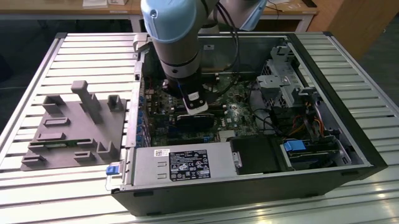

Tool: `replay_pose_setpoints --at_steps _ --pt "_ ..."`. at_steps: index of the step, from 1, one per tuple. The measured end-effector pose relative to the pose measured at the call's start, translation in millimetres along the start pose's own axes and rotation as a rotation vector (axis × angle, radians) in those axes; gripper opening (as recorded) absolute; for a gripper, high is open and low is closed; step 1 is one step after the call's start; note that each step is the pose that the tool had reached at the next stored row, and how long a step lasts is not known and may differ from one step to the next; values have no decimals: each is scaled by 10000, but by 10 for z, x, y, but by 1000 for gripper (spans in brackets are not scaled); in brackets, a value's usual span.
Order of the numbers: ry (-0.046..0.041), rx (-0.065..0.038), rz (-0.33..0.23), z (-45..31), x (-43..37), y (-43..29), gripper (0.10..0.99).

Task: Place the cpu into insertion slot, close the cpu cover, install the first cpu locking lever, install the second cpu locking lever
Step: 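Install the second cpu locking lever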

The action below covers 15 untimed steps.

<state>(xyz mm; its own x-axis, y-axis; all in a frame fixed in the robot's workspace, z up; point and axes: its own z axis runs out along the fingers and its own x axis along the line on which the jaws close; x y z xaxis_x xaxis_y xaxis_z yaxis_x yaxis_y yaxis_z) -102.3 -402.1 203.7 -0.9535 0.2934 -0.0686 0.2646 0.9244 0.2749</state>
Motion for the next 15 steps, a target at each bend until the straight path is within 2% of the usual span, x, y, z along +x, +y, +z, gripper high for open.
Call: replay_pose_setpoints --at_steps 6,10,15 --pt "96 -345 55 35 33 -26 106" --pt "118 -426 65 48 37 -35 106" --pt "171 -616 94 63 44 -47 106"
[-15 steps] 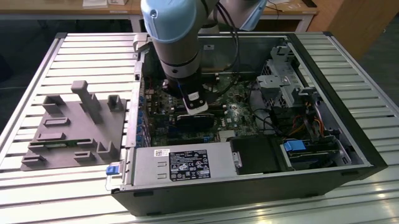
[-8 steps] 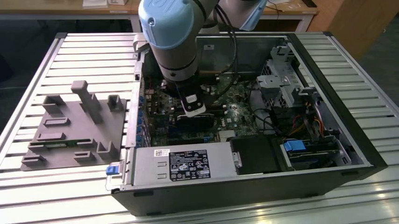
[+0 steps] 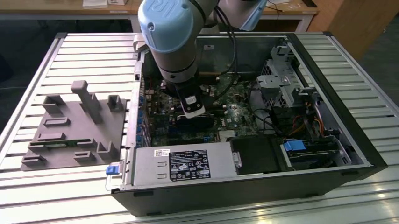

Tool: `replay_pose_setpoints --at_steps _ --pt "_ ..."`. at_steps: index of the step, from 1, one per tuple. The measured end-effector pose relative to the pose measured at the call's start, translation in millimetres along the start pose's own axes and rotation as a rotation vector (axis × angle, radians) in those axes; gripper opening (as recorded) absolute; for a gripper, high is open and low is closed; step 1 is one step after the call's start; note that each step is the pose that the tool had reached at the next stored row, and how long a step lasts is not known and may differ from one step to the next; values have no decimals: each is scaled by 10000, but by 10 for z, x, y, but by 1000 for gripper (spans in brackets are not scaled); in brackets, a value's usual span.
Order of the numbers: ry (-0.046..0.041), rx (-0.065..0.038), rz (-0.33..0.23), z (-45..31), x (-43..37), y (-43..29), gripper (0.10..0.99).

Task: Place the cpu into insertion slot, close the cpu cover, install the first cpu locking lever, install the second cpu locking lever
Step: 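Install the second cpu locking lever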

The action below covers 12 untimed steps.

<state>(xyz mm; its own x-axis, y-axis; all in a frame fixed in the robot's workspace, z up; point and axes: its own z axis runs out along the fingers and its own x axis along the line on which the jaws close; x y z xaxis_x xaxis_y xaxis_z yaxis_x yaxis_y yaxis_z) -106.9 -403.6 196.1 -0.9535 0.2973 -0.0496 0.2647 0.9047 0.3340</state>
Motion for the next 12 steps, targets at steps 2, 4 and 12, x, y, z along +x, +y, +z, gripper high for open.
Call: replay_pose_setpoints --at_steps 2,4,12 --pt "10 -47 5 9 3 -4 106" --pt "16 -63 8 13 6 -9 106" --pt "27 -102 17 -32 6 6 106"
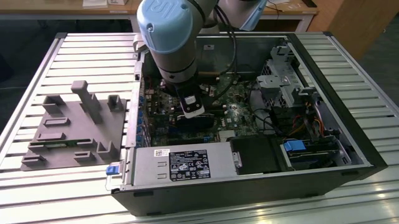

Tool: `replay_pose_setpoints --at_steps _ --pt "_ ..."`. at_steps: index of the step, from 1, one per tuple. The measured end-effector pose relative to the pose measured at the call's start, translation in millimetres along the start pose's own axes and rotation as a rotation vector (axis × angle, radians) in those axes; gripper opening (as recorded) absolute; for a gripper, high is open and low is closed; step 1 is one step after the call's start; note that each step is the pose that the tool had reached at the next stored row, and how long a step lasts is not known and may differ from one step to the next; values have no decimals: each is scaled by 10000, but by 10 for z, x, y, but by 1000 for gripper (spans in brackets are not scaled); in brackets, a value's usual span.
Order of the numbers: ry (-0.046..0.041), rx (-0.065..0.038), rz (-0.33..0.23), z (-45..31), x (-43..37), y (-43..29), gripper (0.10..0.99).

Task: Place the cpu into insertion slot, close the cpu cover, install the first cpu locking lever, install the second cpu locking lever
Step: 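Install the second cpu locking lever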

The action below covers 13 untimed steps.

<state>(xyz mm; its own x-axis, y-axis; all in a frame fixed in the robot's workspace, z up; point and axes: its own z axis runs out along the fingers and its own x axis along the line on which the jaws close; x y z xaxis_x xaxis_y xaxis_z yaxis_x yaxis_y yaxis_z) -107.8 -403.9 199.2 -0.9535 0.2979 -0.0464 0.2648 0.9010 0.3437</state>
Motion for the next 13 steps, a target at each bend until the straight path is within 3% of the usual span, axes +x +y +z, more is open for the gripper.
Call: replay_pose_setpoints --at_steps 7,13 --pt "23 -93 12 -182 -9 67 106" --pt "23 -108 11 -326 -17 120 106"
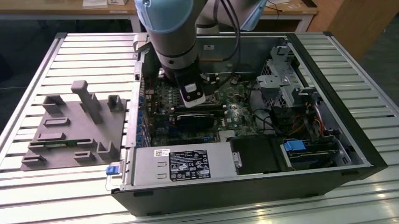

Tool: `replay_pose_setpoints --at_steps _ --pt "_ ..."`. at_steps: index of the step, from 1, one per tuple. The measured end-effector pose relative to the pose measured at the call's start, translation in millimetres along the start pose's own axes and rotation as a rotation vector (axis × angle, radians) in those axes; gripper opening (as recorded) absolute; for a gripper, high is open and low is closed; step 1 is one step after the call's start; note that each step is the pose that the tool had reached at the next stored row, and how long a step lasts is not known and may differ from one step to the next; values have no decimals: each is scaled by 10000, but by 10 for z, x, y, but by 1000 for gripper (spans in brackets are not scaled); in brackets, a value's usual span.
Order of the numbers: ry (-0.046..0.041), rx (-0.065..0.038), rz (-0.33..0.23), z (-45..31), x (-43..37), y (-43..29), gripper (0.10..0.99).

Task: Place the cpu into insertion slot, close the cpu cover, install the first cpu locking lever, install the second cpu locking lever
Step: 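Install the second cpu locking lever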

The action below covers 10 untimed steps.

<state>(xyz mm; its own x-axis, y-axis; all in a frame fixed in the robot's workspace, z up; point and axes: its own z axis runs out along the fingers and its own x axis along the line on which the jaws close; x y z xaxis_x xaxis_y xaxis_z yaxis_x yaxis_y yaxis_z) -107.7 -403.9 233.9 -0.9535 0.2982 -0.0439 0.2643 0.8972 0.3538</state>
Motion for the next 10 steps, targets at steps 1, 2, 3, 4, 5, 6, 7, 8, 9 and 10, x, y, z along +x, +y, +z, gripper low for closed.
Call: replay_pose_setpoints --at_steps 1,2,3,4,5,6,7,8,9,10 --pt "0 0 0 -18 -1 7 106" --pt "-2 7 -1 -33 -2 13 106" --pt "-9 35 -6 -46 -4 18 106" --pt "-32 111 -17 -54 -5 22 106" --pt "-65 230 -36 -64 -7 26 106" --pt "-94 339 -52 -74 -8 30 106" --pt "-123 440 -67 -83 -10 33 106" --pt "-147 528 -81 -91 -13 37 106" --pt "-164 591 -91 -100 -17 42 106" --pt "-176 636 -96 -109 -21 46 106"
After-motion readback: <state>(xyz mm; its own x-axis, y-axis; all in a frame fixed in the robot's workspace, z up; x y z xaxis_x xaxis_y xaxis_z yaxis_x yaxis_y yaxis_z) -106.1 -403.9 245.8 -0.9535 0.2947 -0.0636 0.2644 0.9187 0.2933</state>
